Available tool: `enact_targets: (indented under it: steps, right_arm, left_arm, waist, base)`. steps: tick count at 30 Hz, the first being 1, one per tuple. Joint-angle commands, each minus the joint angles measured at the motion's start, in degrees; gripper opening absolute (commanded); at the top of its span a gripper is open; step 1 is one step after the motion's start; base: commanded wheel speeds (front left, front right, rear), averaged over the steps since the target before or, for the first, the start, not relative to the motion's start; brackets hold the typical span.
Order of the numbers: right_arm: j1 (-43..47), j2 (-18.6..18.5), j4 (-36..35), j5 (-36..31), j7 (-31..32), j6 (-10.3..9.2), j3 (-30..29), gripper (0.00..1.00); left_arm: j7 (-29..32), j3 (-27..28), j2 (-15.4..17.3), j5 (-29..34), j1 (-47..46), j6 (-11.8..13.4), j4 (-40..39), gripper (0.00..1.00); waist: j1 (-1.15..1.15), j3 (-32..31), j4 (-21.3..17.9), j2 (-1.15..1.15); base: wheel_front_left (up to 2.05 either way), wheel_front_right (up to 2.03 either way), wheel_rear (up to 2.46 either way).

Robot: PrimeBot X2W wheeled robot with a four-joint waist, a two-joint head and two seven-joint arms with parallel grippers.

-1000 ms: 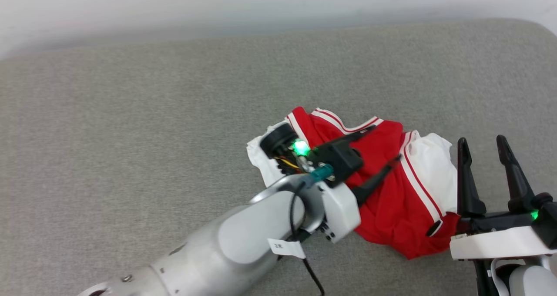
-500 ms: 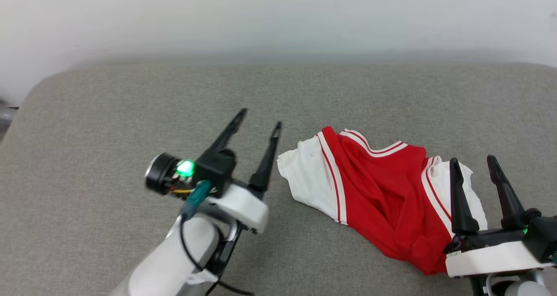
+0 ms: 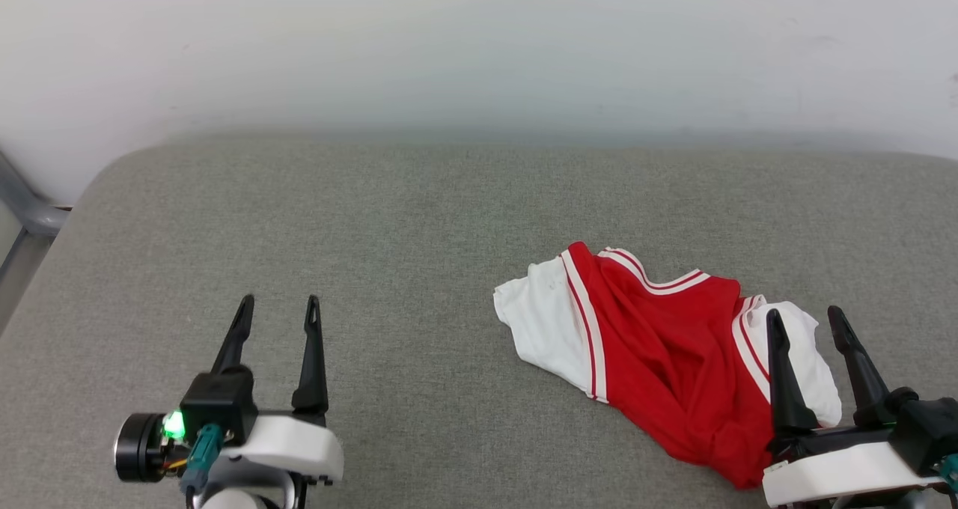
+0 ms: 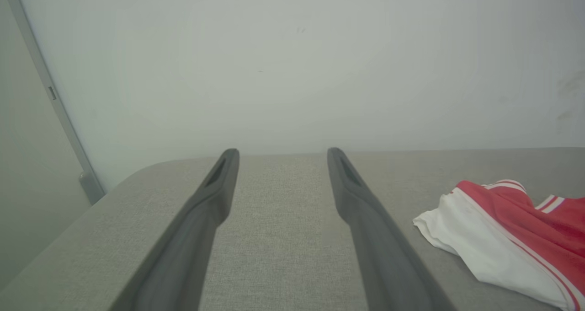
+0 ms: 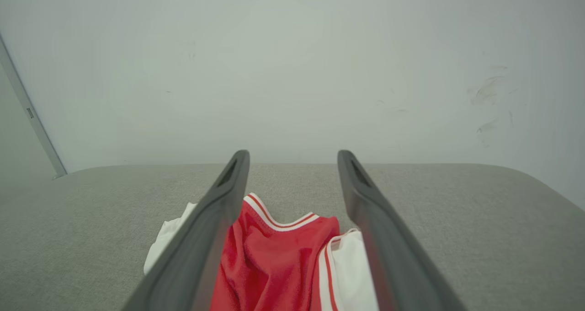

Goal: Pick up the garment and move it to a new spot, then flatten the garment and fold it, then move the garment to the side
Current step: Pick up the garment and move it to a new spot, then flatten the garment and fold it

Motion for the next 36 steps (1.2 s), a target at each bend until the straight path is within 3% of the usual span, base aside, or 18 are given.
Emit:
enact_targets:
  steps: [1, 17, 36]
  right_arm:
    - [0.6, 0.0, 0.2, 0.3, -0.1, -0.04, 0.0, 1.00]
    - [3.5, 0.0, 2.6, 2.1, -0.1, -0.04, -0.2, 1.00]
    - [3.7, 0.0, 3.3, 3.1, -0.1, -0.04, 0.0, 1.00]
  left_arm:
    - [-0.1, 1.6, -0.8, 1.1, 1.9, -0.8, -0.6, 1.00]
    - [-0.1, 10.1, -8.2, 10.0, 10.6, -8.8, -1.4, 1.00]
    - [-0.1, 13.4, -10.8, 13.8, 11.0, -12.4, 0.0, 1.00]
  waist:
    - [0.01, -0.4, 0.0, 0.00]
    - [0.01, -2.4, -0.4, 0.00]
    - [0.01, -3.3, 0.2, 0.00]
  base:
    - [0.00, 0.00, 0.00]
    - [0.00, 0.00, 0.00]
    - [0.00, 0.00, 0.00]
